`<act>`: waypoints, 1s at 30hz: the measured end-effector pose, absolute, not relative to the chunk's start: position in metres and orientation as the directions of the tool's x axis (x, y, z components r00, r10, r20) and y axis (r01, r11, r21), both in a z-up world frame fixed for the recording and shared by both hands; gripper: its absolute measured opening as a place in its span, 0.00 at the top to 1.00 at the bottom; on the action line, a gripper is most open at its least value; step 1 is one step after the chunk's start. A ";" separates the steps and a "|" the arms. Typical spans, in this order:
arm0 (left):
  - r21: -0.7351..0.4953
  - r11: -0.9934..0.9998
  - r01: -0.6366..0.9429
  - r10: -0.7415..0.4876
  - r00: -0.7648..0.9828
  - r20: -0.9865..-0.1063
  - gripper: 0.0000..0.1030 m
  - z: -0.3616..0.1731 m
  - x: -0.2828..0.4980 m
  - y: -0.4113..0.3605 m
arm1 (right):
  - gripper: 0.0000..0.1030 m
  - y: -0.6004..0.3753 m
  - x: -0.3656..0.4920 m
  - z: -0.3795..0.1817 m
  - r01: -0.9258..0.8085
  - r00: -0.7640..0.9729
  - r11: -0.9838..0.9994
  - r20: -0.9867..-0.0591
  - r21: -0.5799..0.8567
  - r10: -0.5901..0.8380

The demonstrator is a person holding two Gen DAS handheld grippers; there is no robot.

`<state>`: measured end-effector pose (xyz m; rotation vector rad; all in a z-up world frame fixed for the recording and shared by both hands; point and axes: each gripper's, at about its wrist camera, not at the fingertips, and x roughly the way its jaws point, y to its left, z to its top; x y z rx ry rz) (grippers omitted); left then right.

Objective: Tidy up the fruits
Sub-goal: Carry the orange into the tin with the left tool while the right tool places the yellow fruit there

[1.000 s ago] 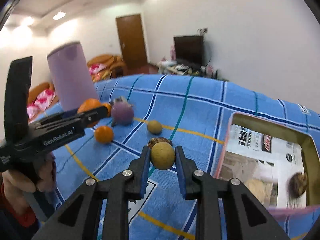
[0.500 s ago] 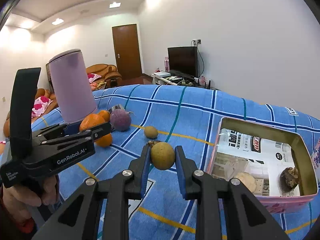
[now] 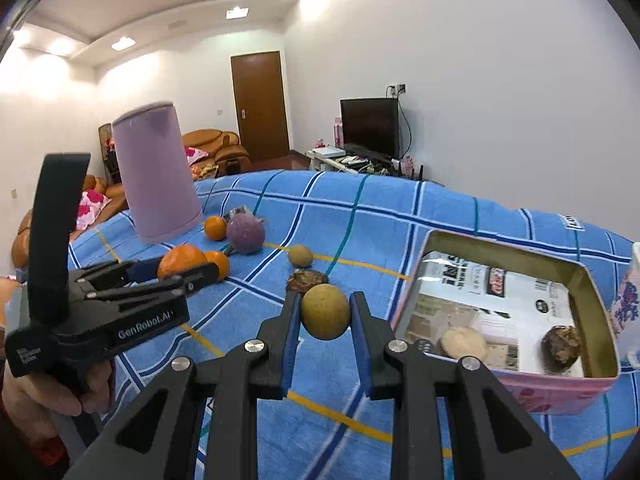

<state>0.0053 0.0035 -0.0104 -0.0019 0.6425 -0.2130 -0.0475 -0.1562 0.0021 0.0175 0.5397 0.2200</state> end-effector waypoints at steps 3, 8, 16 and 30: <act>-0.075 0.964 0.256 -0.253 0.783 -0.568 0.53 0.002 0.003 -0.013 | 0.74 -0.173 -0.050 0.006 -0.169 0.851 0.982 -0.490 0.084 0.189; -0.077 0.944 0.322 -0.310 0.775 -0.551 0.53 0.015 0.006 -0.045 | 0.74 -0.201 -0.050 0.013 -0.107 0.872 0.986 -0.465 0.128 0.155; -0.031 0.926 0.376 -0.332 0.774 -0.540 0.53 0.017 0.007 -0.091 | 0.74 -0.234 -0.053 0.020 -0.038 0.891 0.990 -0.444 0.134 0.094; -0.014 0.904 0.427 -0.372 0.772 -0.516 0.53 0.019 0.017 -0.145 | 0.74 -0.279 -0.044 0.024 0.086 0.900 0.988 -0.436 0.130 -0.021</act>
